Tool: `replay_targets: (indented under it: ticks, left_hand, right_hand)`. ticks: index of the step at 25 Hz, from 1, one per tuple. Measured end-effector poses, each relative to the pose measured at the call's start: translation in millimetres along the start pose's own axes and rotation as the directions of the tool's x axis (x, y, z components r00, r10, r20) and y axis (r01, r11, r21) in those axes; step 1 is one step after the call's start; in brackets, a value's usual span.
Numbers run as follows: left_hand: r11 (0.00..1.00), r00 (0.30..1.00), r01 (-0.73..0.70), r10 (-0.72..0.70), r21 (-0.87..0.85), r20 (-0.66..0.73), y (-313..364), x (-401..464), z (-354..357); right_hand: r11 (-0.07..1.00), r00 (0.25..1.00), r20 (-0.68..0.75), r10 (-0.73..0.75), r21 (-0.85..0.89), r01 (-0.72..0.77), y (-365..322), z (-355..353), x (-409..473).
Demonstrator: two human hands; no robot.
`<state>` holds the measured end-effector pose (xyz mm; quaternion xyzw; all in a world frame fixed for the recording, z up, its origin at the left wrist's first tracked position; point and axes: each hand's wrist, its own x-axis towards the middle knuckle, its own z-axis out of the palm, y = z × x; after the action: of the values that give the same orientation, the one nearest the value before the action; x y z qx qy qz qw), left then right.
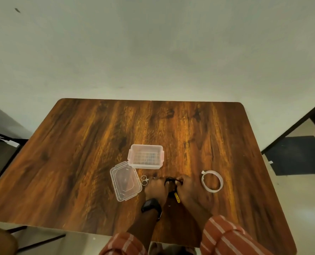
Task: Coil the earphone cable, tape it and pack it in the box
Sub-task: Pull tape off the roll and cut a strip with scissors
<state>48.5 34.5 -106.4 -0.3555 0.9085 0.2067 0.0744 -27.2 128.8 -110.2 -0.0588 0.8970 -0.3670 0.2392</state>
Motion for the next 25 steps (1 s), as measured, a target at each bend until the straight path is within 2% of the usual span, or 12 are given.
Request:
replay_targets:
  ticks: [1, 3, 4, 6, 8, 10, 12, 14, 16, 18, 22, 25]
  left_hand:
    - [0.999, 1.000, 0.006, -0.005, 0.046, -0.011, 0, 1, 2]
    - [0.997, 0.999, 0.031, -0.030, 0.075, -0.017, 0, 2, 5]
    - [0.998, 0.999, 0.042, -0.041, 0.055, -0.028, -1, 3, 4]
    - [0.999, 0.997, 0.046, -0.045, 0.016, -0.063, -2, 6, 0]
    - [0.999, 0.993, 0.026, -0.024, 0.020, -0.112, -2, 8, -4]
    - [1.000, 0.993, 0.015, -0.015, -0.004, -0.114, -1, 10, -7]
    - [0.999, 0.995, 0.001, -0.006, -0.045, -0.101, -2, 11, -8]
    - [0.995, 0.991, -0.021, 0.008, -0.098, -0.134, -5, 11, -9]
    - [0.976, 0.974, -0.089, 0.044, -0.198, -0.222, -6, 11, -16]
    - [0.928, 0.944, -0.195, 0.090, -0.318, -0.317, 4, 11, -33]
    - [0.760, 0.928, -0.363, 0.242, -0.539, -0.283, 32, 5, -84]
    - [0.665, 0.907, -0.420, 0.306, -0.617, -0.288, 33, 7, -110]
  right_hand:
    - [0.991, 0.998, -0.017, -0.059, -0.123, 0.057, 3, 0, 2]
    - [0.897, 0.985, 0.030, -0.168, -0.409, 0.166, 13, -2, 5]
    - [0.871, 0.981, 0.044, -0.191, -0.453, 0.190, 16, -5, 4]
    - [0.883, 0.971, -0.035, -0.236, -0.426, 0.199, 19, -18, -2]
    - [0.904, 0.944, -0.198, -0.263, -0.392, 0.170, 30, -36, -11]
    - [0.908, 0.943, -0.248, -0.219, -0.406, 0.104, 50, -56, -16]
    - [0.930, 0.969, -0.214, -0.124, -0.366, 0.038, 69, -70, -13]
    - [0.950, 0.977, -0.192, -0.091, -0.310, 0.028, 75, -75, -5]
    - [0.967, 0.969, -0.198, -0.150, -0.234, 0.102, 72, -74, 0]
    - [0.979, 0.956, -0.211, -0.204, -0.059, 0.196, 59, -74, -2]
    - [0.903, 0.920, -0.200, -0.337, 0.206, 0.376, 7, -73, -18]
    - [0.830, 0.871, -0.166, -0.463, 0.264, 0.491, -25, -71, -30]
